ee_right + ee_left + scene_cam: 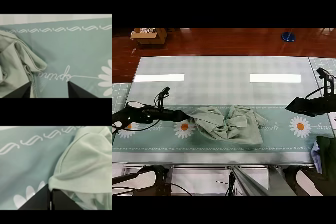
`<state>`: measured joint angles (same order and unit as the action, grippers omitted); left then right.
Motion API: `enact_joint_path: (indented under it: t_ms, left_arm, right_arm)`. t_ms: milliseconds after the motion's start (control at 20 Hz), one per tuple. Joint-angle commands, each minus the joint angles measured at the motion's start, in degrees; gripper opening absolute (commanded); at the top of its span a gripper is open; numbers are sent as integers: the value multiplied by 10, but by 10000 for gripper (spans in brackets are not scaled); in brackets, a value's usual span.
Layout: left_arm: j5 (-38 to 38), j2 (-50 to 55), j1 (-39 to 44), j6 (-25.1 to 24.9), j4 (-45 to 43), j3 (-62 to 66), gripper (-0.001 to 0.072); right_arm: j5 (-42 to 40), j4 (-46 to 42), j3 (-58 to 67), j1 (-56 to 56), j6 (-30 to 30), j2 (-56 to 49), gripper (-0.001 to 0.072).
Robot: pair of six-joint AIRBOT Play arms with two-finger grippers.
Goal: Fold the shirts.
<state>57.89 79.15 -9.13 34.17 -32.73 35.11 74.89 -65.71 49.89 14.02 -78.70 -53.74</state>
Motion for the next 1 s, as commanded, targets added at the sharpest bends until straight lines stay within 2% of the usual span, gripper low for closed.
enact_joint_path:
  t_ms: [0, 150, 300, 550, 750, 950]
  left_arm:
    - [26, 7, 10, 1, 12, 12, 22]
    - [68, 7, 8, 1, 12, 12, 21]
    - [97, 6, 8, 1, 12, 12, 21]
    - [103, 6, 8, 1, 12, 12, 20]
    - [103, 6, 8, -1, 12, 12, 21]
    - [103, 6, 8, -1, 12, 12, 21]
  right_arm:
    - [3, -5, 0, 0, -7, 0, 531]
    - [-5, -15, -13, 5, -6, 0, 532]
    - [-37, 25, -77, 13, 4, 0, 533]
    - [-80, 154, -191, 8, 49, 0, 533]
    - [-92, 159, -226, -34, 52, 0, 533]
    - [-142, 160, -228, -92, 27, -38, 530]
